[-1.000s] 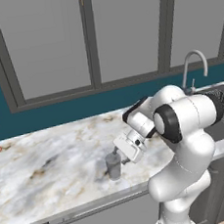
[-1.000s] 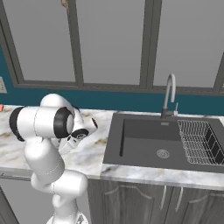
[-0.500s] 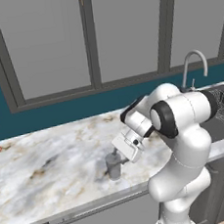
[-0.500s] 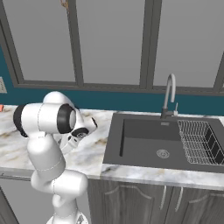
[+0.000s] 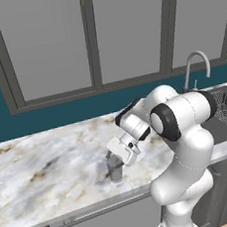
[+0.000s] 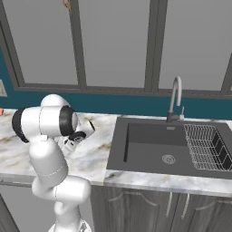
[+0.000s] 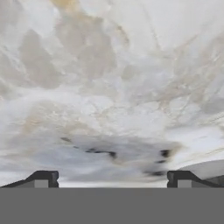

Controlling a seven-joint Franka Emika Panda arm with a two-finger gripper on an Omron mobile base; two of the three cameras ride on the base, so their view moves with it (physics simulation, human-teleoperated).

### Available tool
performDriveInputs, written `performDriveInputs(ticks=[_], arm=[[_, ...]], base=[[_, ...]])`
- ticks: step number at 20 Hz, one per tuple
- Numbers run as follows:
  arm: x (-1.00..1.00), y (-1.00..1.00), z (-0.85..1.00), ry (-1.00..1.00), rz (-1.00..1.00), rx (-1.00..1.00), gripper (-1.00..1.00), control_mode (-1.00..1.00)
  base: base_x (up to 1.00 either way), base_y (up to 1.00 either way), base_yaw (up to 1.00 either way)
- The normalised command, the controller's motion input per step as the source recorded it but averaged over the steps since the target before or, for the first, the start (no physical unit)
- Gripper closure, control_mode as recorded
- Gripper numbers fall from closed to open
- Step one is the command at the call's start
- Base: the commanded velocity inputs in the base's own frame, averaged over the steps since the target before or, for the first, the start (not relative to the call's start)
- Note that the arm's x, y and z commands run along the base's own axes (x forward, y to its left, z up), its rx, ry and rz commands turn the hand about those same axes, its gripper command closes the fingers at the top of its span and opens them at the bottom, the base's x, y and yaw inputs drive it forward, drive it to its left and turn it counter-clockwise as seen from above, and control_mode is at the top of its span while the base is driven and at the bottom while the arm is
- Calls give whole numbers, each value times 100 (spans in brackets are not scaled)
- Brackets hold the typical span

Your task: Move the glass cup from next to the sink to the open cabinet. Then, move the bowl with the onion to the fridge to clear the area for faucet cleaning.

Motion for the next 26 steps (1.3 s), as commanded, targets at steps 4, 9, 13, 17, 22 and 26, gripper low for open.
performDriveInputs(ticks=[4,9,13,17,22,26], arm=[[0,12,-1,0,0,0,-100,-100],[0,2,-2,0,0,0,-100,-100],[0,8,-6,-1,0,-1,-100,-100],[0,32,-13,-4,0,-2,-100,-100],[0,14,-3,-2,0,0,-100,-100],[0,0,0,-2,0,0,-100,-100]], base=[[0,0,0],[0,0,0],[0,0,0],[0,0,0],[0,0,0],[0,0,0]])
